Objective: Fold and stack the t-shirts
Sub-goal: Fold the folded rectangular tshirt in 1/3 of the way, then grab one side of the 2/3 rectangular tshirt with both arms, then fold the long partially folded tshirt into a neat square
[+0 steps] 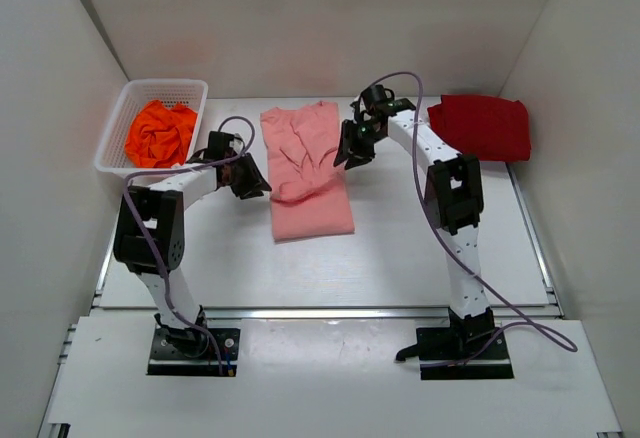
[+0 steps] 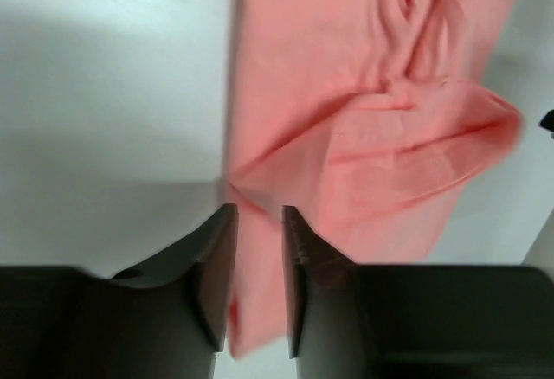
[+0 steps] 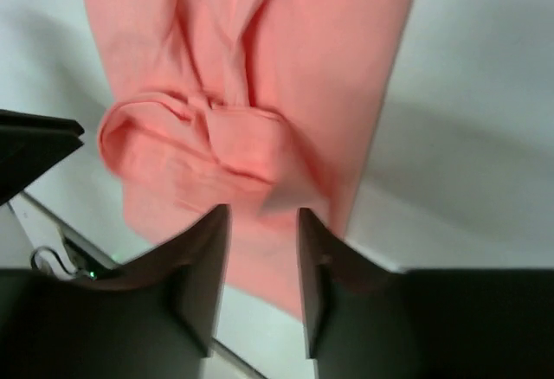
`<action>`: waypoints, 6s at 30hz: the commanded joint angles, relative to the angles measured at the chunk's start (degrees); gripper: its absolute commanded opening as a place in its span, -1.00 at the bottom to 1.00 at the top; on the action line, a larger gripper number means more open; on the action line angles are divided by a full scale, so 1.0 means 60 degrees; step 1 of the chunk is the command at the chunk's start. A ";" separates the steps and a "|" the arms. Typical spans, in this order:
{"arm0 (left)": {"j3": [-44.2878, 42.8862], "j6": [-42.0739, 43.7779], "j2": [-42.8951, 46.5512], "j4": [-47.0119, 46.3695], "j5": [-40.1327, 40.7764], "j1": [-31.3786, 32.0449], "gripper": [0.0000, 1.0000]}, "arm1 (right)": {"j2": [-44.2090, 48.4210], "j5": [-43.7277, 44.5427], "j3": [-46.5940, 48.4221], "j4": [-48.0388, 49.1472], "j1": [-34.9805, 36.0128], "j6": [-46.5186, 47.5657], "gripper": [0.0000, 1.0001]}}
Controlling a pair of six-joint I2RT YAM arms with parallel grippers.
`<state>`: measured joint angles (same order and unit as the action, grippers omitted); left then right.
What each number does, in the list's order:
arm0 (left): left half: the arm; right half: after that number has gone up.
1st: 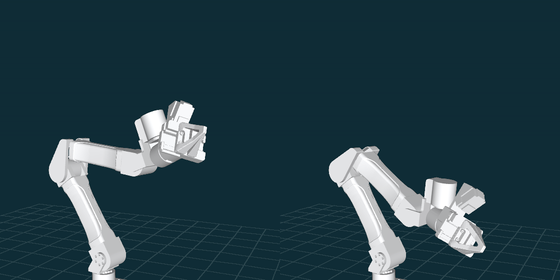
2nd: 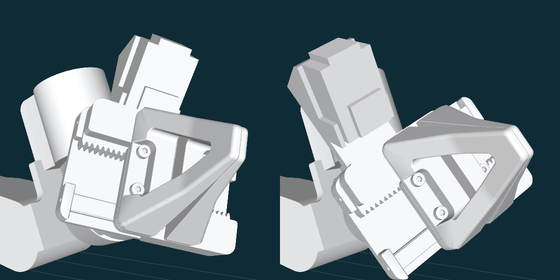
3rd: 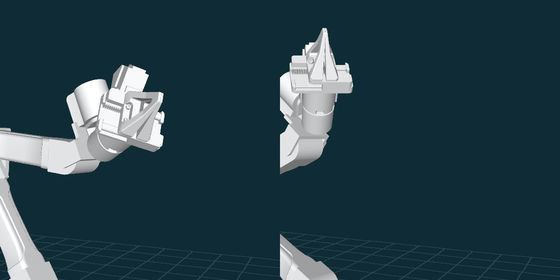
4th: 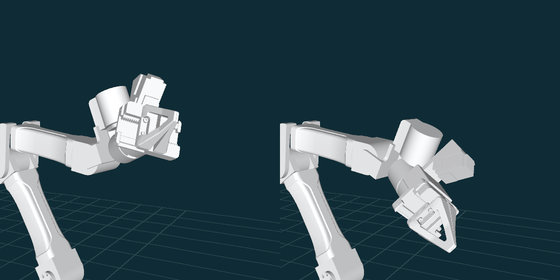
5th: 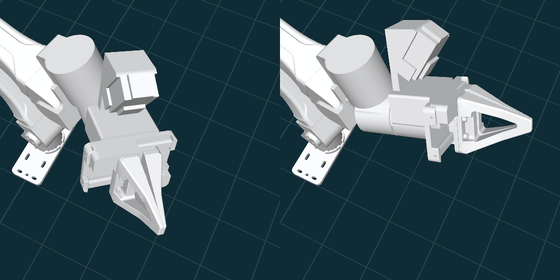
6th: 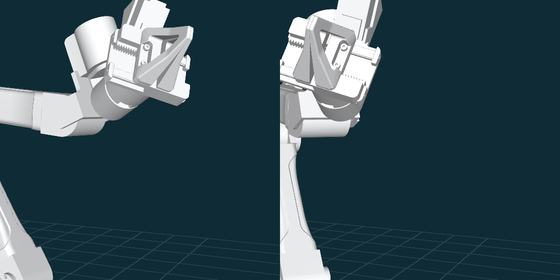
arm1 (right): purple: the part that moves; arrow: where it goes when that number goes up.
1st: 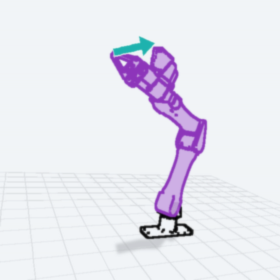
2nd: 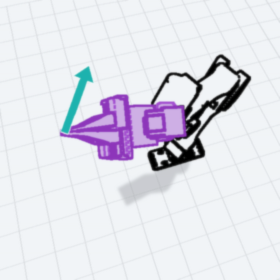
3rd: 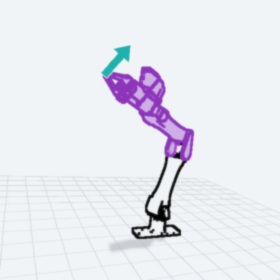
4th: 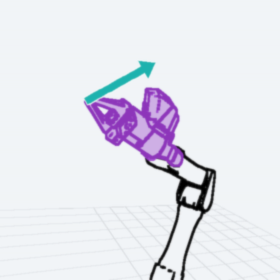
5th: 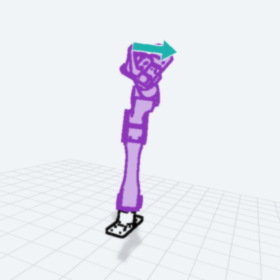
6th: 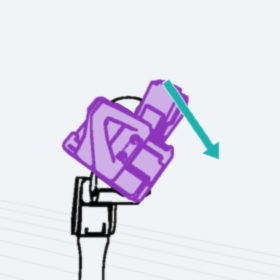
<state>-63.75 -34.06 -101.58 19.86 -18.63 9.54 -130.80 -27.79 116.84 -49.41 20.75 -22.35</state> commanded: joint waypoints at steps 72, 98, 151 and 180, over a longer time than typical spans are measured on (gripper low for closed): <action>0.2795 -0.1092 0.4913 0.0721 0.0542 0.0858 -1.00 | 0.8229 -0.1345 -1.0776 0.3212 -0.1054 -0.1918 -1.00; -0.3581 -0.1105 -0.2403 -0.2973 0.0557 0.0461 0.02 | 0.1265 -0.0186 -0.3390 0.3298 -0.2375 0.0386 0.05; 0.0916 -0.1575 0.1760 -0.3118 0.0173 0.0080 -0.88 | 0.2149 -0.0495 -0.1742 0.2772 -0.0749 0.1658 -0.96; 0.3827 -0.2219 0.2910 -0.4160 0.0073 -0.0520 -0.18 | -0.0245 -0.2528 -0.2816 0.2682 -0.0574 0.2130 0.59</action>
<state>-41.82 -47.31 -88.16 -4.29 -16.78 7.51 -130.17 -37.98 101.89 -34.39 16.21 -8.16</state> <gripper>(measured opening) 0.414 0.788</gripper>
